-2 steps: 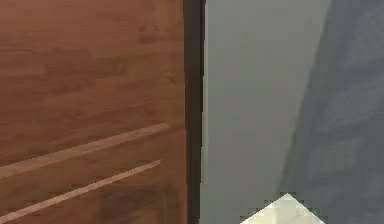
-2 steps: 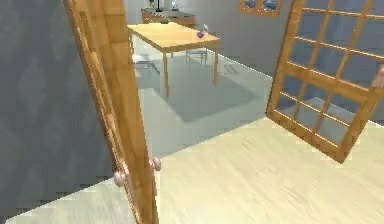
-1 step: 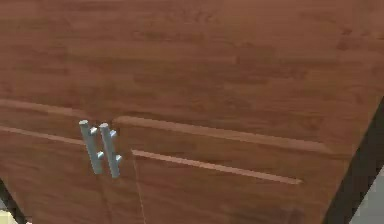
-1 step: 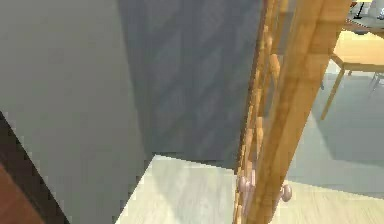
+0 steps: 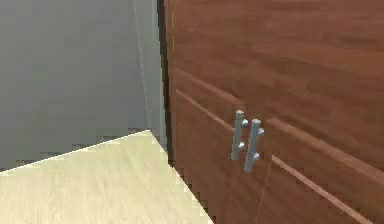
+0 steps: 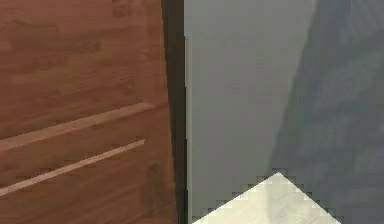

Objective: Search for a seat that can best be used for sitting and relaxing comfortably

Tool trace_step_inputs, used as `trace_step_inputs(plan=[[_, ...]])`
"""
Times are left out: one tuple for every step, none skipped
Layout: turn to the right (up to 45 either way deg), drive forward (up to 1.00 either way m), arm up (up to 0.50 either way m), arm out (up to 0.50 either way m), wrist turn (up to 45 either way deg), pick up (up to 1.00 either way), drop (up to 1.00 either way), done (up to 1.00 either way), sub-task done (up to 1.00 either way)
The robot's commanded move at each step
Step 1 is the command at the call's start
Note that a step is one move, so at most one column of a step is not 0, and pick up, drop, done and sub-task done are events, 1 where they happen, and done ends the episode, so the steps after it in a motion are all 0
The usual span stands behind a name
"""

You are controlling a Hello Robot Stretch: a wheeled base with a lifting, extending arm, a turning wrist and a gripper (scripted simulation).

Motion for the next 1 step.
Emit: trace_step_inputs(plan=[[-45.0, 0.00, 0.00, 0.00, 0.0, 0.00, 0.00, 0.00, 0.00]])
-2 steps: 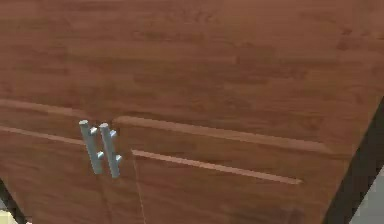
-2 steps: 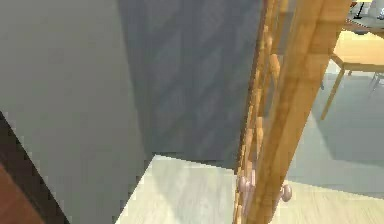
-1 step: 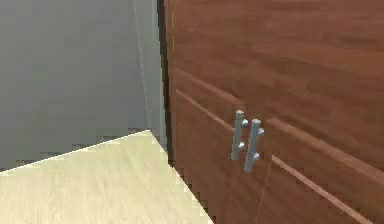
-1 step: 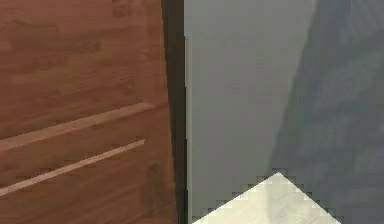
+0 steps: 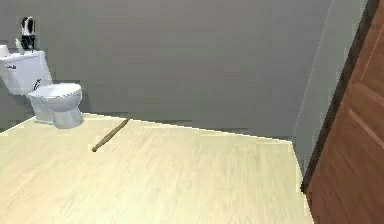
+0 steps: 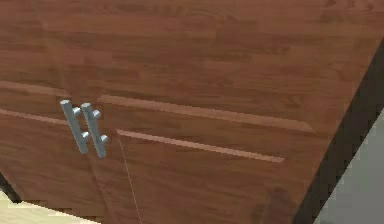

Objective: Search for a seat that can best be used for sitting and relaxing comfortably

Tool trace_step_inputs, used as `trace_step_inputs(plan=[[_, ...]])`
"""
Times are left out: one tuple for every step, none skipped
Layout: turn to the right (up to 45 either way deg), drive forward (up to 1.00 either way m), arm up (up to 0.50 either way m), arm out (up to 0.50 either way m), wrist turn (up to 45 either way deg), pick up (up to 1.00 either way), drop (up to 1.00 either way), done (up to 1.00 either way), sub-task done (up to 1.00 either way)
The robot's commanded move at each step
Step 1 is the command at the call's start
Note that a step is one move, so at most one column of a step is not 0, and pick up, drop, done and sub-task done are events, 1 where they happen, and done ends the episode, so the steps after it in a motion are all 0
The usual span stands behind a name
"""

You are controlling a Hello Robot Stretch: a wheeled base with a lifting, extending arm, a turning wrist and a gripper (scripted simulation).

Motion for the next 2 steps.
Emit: trace_step_inputs(plan=[[-6.0, 0.00, 0.00, 0.00, 0.0, 0.00, 0.00, 0.00, 0.00], [0.0, 0.10, 0.00, 0.00, 0.0, 0.00, 0.00, 0.00, 0.00]])
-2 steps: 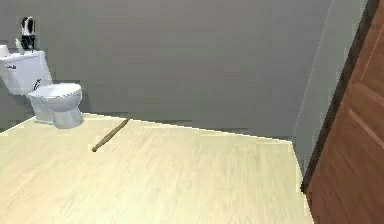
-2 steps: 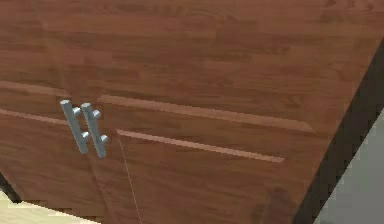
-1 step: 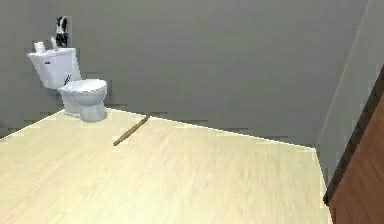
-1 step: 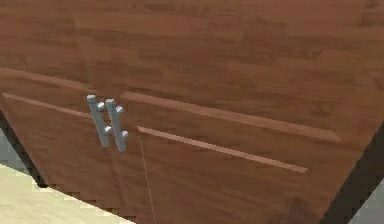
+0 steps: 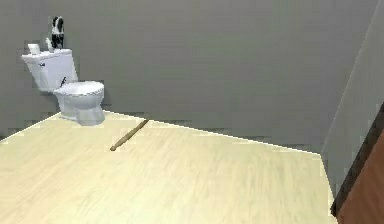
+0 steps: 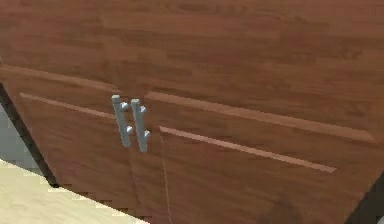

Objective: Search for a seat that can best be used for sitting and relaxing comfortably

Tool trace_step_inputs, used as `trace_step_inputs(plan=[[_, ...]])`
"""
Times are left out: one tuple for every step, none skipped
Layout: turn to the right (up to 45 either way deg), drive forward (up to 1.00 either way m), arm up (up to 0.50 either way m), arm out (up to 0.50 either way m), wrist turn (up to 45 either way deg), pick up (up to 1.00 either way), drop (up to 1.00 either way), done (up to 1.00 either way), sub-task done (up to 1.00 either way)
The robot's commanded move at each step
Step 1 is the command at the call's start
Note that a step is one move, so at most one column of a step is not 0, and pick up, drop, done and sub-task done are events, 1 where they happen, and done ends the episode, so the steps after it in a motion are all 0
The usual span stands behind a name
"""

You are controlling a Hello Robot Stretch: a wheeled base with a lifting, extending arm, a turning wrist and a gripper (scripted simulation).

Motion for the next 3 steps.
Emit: trace_step_inputs(plan=[[-45.0, 0.00, 0.00, 0.00, 0.0, 0.00, 0.00, 0.00, 0.00], [-42.0, 0.00, 0.00, 0.00, 0.0, 0.00, 0.00, 0.00, 0.00], [0.0, 1.00, 0.00, 0.00, 0.0, 0.00, 0.00, 0.00, 0.00]])
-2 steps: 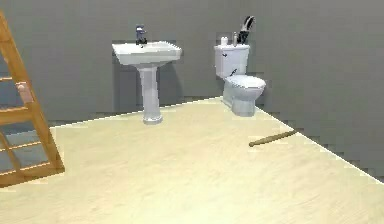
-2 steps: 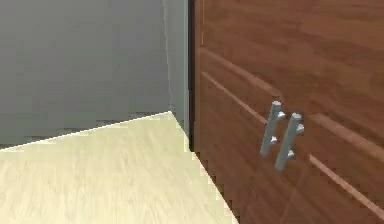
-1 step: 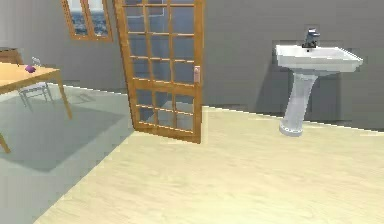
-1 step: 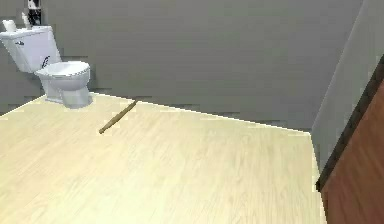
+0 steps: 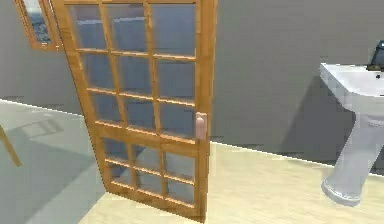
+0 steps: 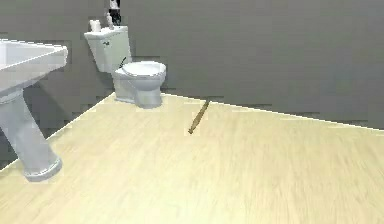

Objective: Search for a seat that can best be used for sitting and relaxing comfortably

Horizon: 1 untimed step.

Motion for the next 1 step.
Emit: trace_step_inputs(plan=[[-24.0, 0.00, 0.00, 0.00, 0.0, 0.00, 0.00, 0.00, 0.00]])
